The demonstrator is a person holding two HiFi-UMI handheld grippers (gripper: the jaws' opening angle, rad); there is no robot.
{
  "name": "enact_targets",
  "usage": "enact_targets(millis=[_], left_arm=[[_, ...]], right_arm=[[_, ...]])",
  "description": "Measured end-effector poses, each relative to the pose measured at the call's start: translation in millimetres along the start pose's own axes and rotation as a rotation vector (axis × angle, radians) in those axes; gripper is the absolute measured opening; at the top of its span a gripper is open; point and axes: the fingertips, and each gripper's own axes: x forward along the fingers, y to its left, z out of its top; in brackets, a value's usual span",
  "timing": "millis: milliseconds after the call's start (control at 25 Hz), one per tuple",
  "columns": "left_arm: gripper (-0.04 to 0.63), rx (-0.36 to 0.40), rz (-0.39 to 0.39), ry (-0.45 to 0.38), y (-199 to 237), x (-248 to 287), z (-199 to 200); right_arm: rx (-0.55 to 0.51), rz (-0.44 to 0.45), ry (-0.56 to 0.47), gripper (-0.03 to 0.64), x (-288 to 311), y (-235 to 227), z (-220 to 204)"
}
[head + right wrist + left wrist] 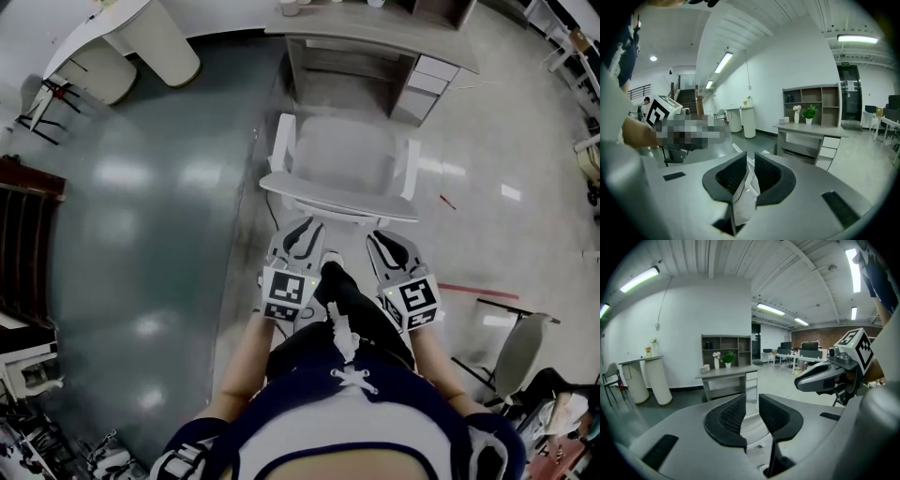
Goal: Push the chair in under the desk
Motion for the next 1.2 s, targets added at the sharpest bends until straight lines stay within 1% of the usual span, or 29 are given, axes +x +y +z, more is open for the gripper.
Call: enact_targets(millis=[40,80,160,240,280,320,360,400,440,520,640,720,840,960,1000,1080,1200], left_arm=[[0.092,0.017,-0.017,0.028,-0.1,6.9,-4.1],[0.111,0.038,-0.028,0.055,0.5,13.1,-8.3],[0.126,0.102,-0.031,0.102,4.5,23.8,-15.5],[0.141,0.221,-0.036,0.154,7.4,33.3,-22.8],[0.158,0.298,-0.045,0.185,7.2,38.4,-28.0],[0.174,0.375,-0.056,0.216,6.3,43.8,-33.6],[0.186,0.446,-0.067,0.243,5.7,49.3,-38.7],[0.193,0.507,-0.078,0.266,5.5,54.5,-42.6],[0.199,0.555,-0.088,0.286,6.0,59.2,-45.5],[0.206,0.614,-0.098,0.32,8.7,68.2,-52.6],[0.215,0.665,-0.12,0.372,15.5,82.3,-69.6],[0.222,0.681,-0.14,0.416,21.9,90.3,-81.7],[0.23,0.68,-0.165,0.461,30.6,101.1,-92.7],[0.23,0.673,-0.212,0.467,30.9,111.8,-97.0],[0.23,0.665,-0.233,0.466,29.4,114.1,-98.8],[0.229,0.649,-0.266,0.464,28.1,116.0,-101.7],[0.229,0.623,-0.287,0.471,32.3,119.8,-106.7]], right_arm=[[-0.006,0.005,0.009,0.014,4.9,-4.1,-1.6],[-0.017,0.008,0.017,0.014,9.6,-8.0,-2.8],[-0.046,0.009,0.043,0.014,19.3,-15.2,-6.6],[-0.062,0.01,0.073,0.019,29.7,-21.0,-12.1],[-0.062,0.015,0.088,0.04,34.8,-23.3,-14.8],[-0.059,0.021,0.101,0.084,39.7,-25.7,-17.4],[-0.059,0.026,0.116,0.111,44.1,-28.2,-20.0],[-0.064,0.029,0.131,0.115,48.3,-30.5,-23.2],[-0.076,0.032,0.148,0.118,52.2,-32.4,-27.1],[-0.116,0.04,0.188,0.128,60.0,-34.6,-37.6],[-0.189,0.064,0.264,0.146,73.5,-35.6,-55.7],[-0.251,0.082,0.32,0.153,82.1,-35.7,-67.6],[-0.35,0.083,0.37,0.153,91.4,-39.3,-83.2],[-0.432,0.074,0.373,0.153,98.5,-45.3,-94.4],[-0.442,0.075,0.375,0.153,100.1,-46.0,-97.6],[-0.43,0.069,0.375,0.153,102.9,-46.8,-99.4],[-0.412,0.057,0.361,0.153,107.2,-48.4,-95.6]])
